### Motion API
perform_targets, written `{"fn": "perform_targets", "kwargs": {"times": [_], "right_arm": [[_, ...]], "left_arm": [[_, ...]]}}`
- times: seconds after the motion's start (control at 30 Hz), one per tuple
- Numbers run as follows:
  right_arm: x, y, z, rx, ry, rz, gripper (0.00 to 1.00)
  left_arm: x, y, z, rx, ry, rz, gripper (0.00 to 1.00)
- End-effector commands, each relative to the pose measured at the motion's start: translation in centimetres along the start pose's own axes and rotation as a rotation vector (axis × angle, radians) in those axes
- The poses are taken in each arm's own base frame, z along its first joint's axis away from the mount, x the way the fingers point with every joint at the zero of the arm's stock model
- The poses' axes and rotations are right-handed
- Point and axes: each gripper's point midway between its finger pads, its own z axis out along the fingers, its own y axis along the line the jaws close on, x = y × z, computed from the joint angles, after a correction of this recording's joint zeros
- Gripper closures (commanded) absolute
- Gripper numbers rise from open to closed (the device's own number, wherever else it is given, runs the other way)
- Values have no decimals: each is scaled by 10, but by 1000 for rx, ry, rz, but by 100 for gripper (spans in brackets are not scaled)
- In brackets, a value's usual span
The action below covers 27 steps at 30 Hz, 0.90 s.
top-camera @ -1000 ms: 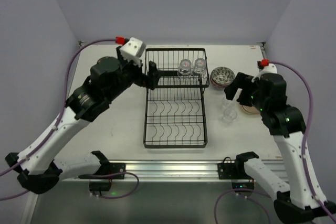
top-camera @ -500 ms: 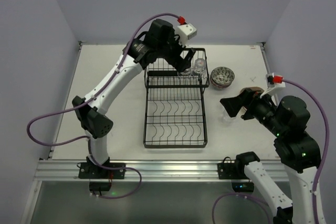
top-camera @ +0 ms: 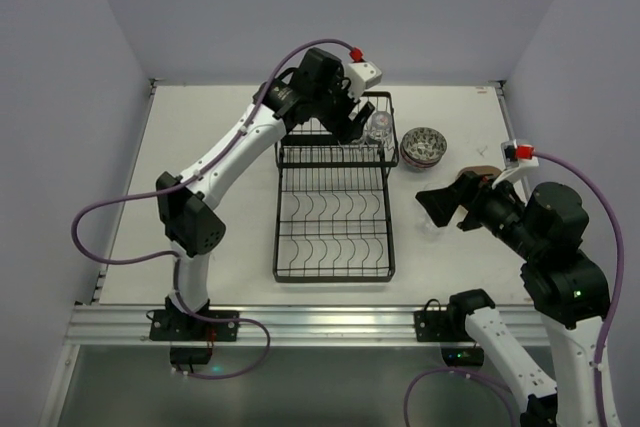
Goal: Unload the mixed dishes from the dish rack
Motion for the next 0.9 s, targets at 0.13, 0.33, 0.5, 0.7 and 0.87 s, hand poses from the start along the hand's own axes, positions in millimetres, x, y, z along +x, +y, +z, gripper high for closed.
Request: {"fn": "perform_targets", "kwargs": {"times": [0.13, 0.33, 0.5, 0.7, 0.87], "right_arm": [[-1, 5, -1, -31, 7, -36, 11], [-1, 4, -1, -24, 7, -46, 11], [-3, 4, -1, -23, 5, -49, 11], [-12, 10, 0, -51, -43, -33, 11], [-30, 20, -11, -72, -126, -44, 1]], "left_arm": [[-11, 4, 14, 19, -58, 0, 31], [-9, 1, 17, 36, -55, -8, 61], [-22, 10, -9, -44, -85, -22, 94], [-84, 10, -79, -117, -333, -62, 100], [-102, -19, -121, -21, -594, -154, 100]]}}
